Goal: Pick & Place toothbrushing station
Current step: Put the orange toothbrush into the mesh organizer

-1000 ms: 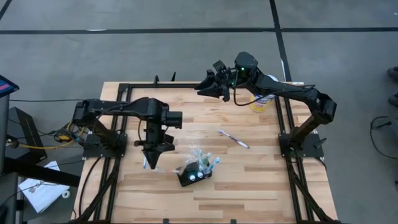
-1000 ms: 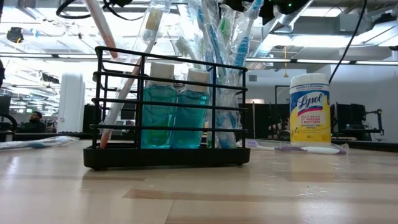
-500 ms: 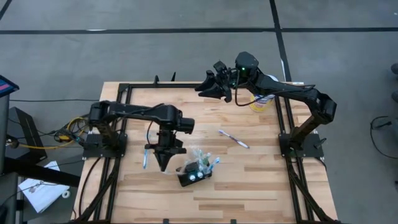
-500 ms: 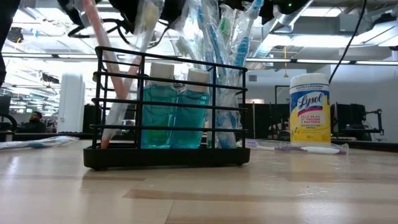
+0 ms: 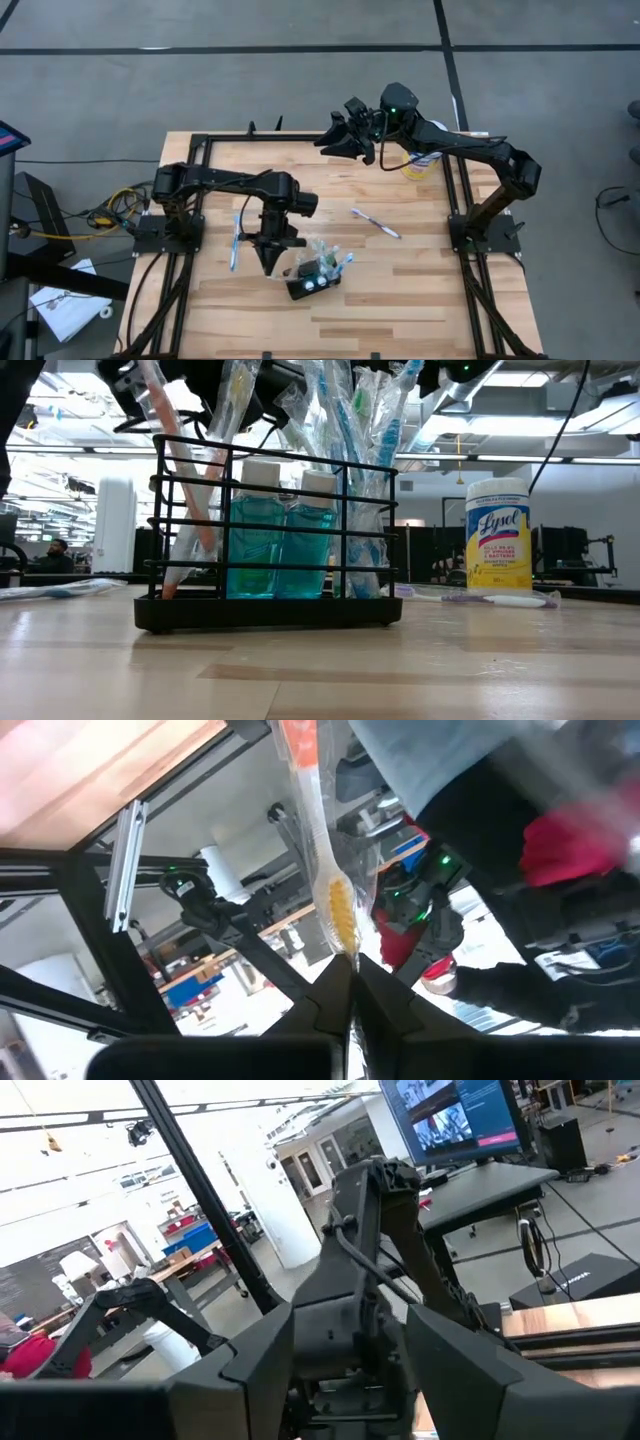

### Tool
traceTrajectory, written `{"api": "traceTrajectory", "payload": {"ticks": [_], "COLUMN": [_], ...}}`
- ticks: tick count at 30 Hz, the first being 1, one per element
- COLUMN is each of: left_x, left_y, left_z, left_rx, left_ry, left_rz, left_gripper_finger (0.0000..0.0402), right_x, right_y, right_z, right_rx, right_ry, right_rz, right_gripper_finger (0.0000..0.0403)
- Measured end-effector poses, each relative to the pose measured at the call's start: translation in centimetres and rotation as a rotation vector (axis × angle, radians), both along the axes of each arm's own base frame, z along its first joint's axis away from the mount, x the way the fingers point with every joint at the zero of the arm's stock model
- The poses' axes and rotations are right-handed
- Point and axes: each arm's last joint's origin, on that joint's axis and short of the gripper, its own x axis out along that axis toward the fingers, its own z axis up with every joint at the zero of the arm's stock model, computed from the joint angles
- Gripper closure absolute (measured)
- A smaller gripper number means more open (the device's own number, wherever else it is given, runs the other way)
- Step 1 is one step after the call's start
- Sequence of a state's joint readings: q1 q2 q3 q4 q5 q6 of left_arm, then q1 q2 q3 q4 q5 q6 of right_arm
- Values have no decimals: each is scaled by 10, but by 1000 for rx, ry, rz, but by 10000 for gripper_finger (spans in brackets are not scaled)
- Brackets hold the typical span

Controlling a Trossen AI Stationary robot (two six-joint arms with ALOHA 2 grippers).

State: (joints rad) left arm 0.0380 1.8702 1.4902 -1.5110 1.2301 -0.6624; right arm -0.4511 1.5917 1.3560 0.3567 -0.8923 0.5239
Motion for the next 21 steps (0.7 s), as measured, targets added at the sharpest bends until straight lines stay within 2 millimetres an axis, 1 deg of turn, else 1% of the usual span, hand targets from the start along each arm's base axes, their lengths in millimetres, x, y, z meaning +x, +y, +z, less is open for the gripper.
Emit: {"api": "traceTrajectory", "payload": {"ticks": [4, 10, 15, 21], "left_x": [0, 0, 0, 4], "left_y": [7, 13, 19, 25], "left_z": [0, 0, -2, -11], "left_rx": [1, 5, 41, 42], "left_ry": [15, 21, 29, 70], "left_rz": [27, 46, 56, 74], "left_gripper_finger": [401, 401, 401, 402], "right_x": [0, -2, -2, -3], "right_y": [1, 3, 3, 4], "right_z": [0, 4, 4, 6], "right_rx": [-6, -4, -3, -8], "right_ry": [-4, -22, -19, -29], "right_rz": [25, 101, 129, 158], "right_gripper_finger": [217, 217, 217, 217]}}
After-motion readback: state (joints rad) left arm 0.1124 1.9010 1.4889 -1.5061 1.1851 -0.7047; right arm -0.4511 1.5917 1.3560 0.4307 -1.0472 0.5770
